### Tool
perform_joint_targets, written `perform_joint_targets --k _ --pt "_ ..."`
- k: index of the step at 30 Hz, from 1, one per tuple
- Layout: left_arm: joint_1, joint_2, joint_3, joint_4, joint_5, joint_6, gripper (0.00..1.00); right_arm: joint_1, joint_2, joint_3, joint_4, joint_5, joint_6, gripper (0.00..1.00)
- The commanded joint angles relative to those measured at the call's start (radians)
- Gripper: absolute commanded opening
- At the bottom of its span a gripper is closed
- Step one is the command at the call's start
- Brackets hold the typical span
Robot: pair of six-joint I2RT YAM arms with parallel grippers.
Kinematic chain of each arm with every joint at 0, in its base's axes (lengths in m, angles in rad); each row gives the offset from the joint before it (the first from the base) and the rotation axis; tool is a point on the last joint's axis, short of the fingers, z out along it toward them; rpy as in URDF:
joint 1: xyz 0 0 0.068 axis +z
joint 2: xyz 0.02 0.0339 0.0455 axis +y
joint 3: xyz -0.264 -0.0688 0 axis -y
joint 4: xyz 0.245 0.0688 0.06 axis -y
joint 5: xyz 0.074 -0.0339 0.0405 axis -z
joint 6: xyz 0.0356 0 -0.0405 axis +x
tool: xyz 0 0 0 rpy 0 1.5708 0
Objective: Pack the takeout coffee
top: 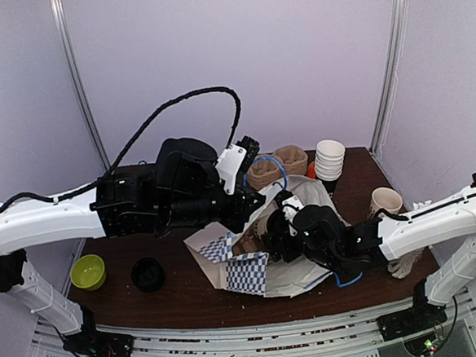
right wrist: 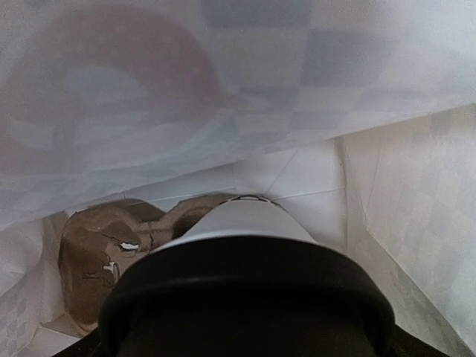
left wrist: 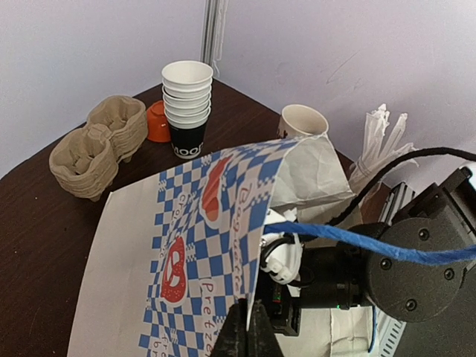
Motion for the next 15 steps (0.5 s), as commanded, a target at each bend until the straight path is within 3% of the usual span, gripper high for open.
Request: perform_joint_targets --k 1,15 --pt "-0.006 0.001 0.013 0.055 0.022 0.0 0.0 -0.015 0.031 0.032 0.039 -0.036 0.015 0.84" --pt "-0.006 0.006 0.016 0.059 0.025 0.0 0.0 -0.025 0.105 0.057 0.066 -0.15 0.015 0.83"
